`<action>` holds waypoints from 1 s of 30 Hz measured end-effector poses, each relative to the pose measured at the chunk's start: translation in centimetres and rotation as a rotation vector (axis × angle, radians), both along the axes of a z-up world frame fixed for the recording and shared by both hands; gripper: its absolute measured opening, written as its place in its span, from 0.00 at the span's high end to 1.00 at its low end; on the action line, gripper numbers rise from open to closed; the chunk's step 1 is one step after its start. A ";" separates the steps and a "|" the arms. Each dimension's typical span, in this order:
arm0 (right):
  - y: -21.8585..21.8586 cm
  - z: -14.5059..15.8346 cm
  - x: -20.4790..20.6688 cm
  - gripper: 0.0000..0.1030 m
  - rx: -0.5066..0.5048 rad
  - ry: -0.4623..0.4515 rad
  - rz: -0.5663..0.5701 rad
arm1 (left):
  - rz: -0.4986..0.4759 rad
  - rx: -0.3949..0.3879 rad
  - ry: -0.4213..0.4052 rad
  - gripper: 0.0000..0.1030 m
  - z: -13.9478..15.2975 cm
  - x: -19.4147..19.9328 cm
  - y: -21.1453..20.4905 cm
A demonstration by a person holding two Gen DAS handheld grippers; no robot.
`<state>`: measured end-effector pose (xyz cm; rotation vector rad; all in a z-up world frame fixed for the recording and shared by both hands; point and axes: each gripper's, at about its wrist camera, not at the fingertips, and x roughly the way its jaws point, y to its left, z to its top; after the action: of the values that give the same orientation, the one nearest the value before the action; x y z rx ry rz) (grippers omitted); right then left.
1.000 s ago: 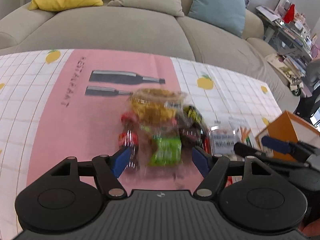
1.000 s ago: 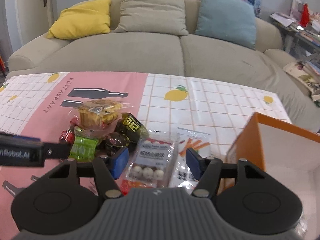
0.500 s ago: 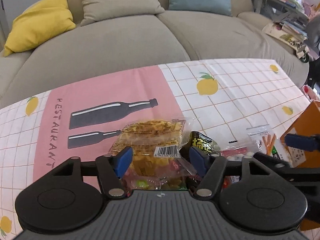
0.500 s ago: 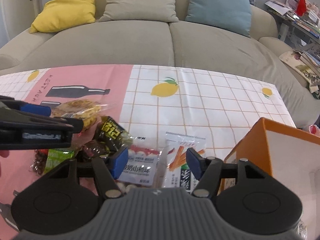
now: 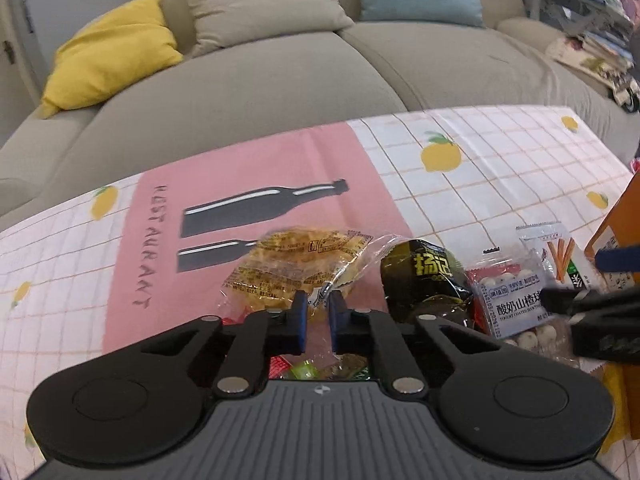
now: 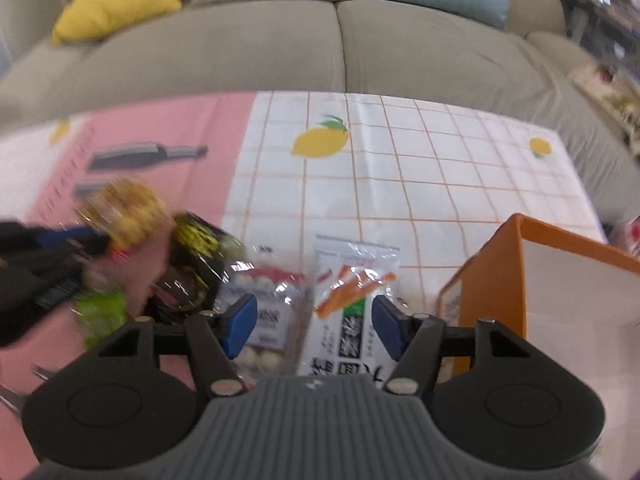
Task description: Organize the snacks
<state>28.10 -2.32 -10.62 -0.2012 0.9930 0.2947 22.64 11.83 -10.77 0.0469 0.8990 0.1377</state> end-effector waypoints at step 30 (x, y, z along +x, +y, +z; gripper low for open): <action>-1.2 -2.4 -10.8 0.97 0.113 0.188 0.095 | 0.148 -0.346 0.064 0.77 0.9 -14.3 0.1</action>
<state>17.25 -3.54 -13.07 -0.1196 1.1510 0.4616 8.31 11.97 -9.85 -0.3395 0.9795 0.1175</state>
